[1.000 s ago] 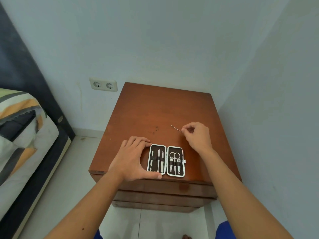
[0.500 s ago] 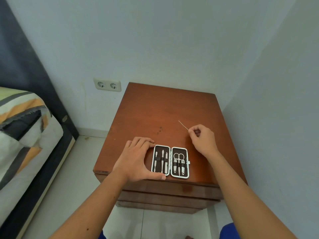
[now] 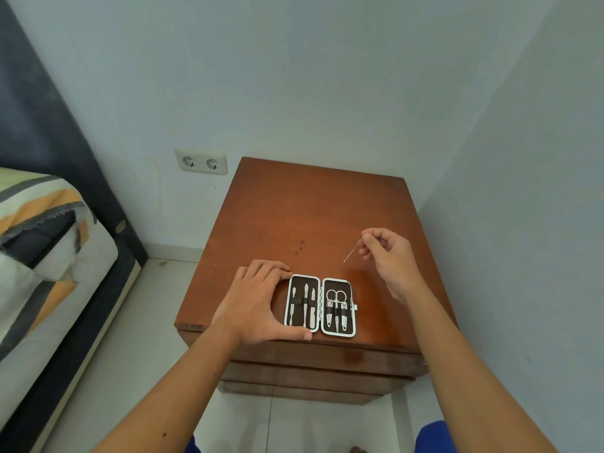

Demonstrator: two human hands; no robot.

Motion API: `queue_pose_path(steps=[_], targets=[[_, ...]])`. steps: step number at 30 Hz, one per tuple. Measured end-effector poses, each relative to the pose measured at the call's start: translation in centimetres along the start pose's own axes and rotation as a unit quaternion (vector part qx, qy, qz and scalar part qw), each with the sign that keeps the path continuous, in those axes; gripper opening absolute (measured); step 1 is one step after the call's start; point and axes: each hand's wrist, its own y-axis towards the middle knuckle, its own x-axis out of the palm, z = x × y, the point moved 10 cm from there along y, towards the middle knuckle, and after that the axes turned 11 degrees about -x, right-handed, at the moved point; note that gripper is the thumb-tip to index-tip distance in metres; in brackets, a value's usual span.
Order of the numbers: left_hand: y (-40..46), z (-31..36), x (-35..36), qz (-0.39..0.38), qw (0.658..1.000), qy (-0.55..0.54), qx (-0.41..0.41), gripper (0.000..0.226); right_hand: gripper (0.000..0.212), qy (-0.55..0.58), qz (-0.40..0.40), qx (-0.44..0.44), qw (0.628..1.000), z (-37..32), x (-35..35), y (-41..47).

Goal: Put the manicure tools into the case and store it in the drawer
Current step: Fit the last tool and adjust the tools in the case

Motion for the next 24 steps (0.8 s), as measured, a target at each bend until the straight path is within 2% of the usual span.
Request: queue_pose_path(steps=[8, 16, 24], targets=[[0.0, 0.1, -0.1, -0.001, 1.000, 0.004, -0.001, 0.121, 0.013, 0.134, -0.060, 0.038, 0.988, 0.1, 4.0, -1.4], [0.0, 0.0, 0.1, -0.005, 1.000, 0.009, -0.003, 0.120, 0.011, 0.044, -0.148, 0.025, 0.988, -0.1, 8.8, -1.9], [0.0, 0.0, 0.2, -0.004, 1.000, 0.012, -0.001, 0.120, 0.007, -0.038, -0.222, -0.021, 0.974, -0.1, 10.6, -2.2]])
